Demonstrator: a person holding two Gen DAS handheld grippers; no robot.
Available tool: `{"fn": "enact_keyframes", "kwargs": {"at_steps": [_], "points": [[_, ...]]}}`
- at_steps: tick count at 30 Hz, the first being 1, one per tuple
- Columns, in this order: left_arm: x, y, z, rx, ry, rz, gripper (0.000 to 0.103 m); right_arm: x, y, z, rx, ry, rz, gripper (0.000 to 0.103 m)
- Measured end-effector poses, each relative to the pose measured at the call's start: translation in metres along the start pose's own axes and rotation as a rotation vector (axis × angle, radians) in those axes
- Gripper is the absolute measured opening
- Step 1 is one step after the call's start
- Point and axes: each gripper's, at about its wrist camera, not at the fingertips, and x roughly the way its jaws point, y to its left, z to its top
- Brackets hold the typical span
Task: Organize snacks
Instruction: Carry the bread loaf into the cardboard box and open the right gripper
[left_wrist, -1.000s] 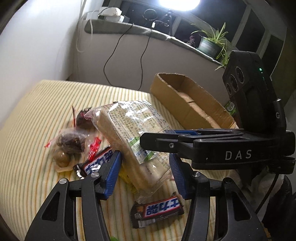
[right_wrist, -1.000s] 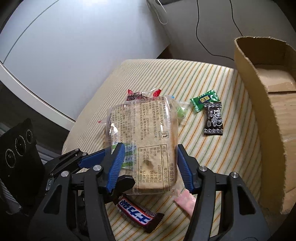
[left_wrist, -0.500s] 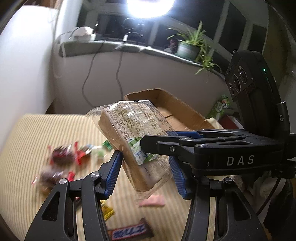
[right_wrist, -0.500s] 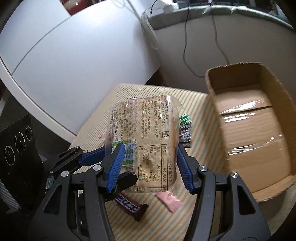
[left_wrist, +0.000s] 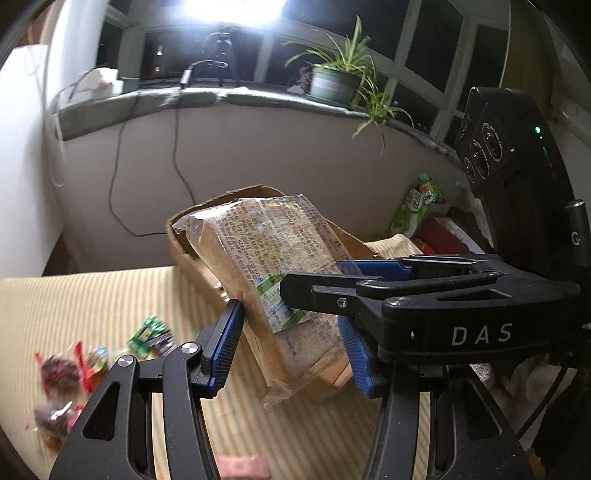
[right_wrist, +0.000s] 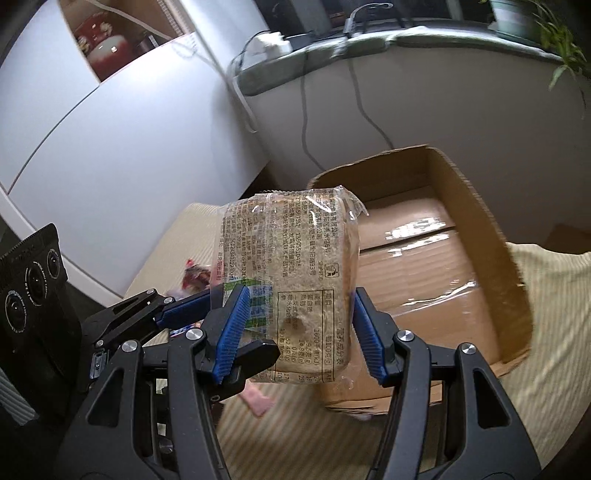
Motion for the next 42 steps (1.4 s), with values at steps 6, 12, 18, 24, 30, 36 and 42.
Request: {"fn": "enact_keyframes", "kwargs": {"at_steps": [6, 12, 18, 24, 30, 36, 42], "points": [[0.030, -0.010, 0.005, 0.002, 0.043, -0.028, 0.052, -0.001, -0.031, -0.002, 0.025, 0.014, -0.045, 0.059], [0.053, -0.012, 0.003, -0.001, 0.090, -0.036, 0.052, 0.005, -0.056, -0.003, 0.054, 0.046, -0.059, 0.059], [0.060, -0.012, -0.003, 0.007, 0.123, -0.026, 0.052, 0.010, -0.055, 0.000, 0.051, 0.070, -0.068, 0.059], [0.058, -0.016, -0.008, 0.021, 0.138, -0.025, 0.052, 0.013, -0.051, 0.002, 0.041, 0.081, -0.080, 0.059], [0.053, -0.022, -0.010, 0.047, 0.138, -0.023, 0.052, 0.012, -0.052, -0.001, 0.043, 0.090, -0.111, 0.060], [0.047, -0.022, -0.011, 0.064, 0.130, -0.002, 0.052, 0.008, -0.056, -0.002, 0.053, 0.068, -0.156, 0.061], [0.031, -0.016, -0.014, 0.058, 0.107, 0.004, 0.052, -0.008, -0.053, 0.000, 0.039, 0.030, -0.179, 0.065]]}}
